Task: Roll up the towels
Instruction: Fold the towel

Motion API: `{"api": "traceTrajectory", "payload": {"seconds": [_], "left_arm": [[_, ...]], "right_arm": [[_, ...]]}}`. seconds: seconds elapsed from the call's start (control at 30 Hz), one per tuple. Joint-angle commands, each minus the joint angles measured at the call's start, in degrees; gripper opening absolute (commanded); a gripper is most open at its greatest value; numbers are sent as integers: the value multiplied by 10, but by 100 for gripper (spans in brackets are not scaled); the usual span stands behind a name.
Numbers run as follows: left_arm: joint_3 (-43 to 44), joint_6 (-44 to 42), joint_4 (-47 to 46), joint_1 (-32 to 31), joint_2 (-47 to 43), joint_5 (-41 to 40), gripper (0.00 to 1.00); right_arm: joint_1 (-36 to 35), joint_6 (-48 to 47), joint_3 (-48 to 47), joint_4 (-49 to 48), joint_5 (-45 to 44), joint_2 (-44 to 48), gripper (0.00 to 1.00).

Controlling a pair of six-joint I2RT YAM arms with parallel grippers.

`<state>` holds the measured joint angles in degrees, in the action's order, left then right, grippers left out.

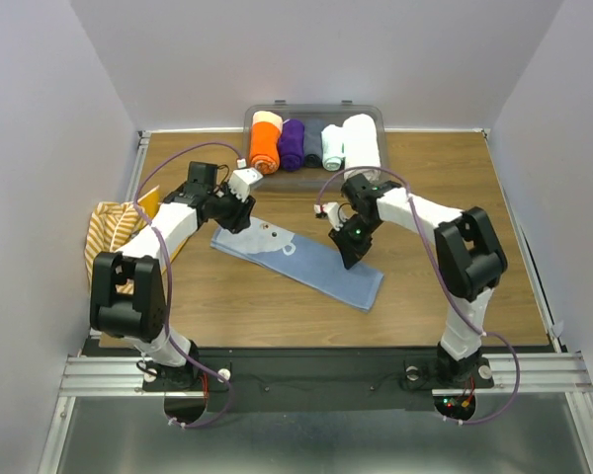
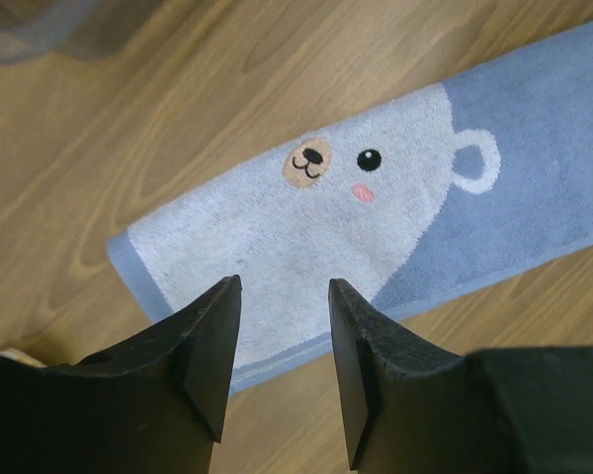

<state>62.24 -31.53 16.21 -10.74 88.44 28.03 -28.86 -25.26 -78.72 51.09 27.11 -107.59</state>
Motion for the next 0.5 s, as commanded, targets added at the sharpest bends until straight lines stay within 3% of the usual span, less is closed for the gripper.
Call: {"api": "traceTrajectory", "payload": {"seconds": [0.0, 0.27, 0.47], "left_arm": [[-25, 63, -14, 3, 15, -3, 51], [-5, 91, -19, 2, 95, -19, 47], [9, 96, -39, -24, 152, -11, 47]], "right_arm": [[2, 19, 7, -19, -31, -40, 14], [-17, 27, 57, -24, -33, -49, 13], [-87, 48, 82, -23, 13, -61, 12]]}}
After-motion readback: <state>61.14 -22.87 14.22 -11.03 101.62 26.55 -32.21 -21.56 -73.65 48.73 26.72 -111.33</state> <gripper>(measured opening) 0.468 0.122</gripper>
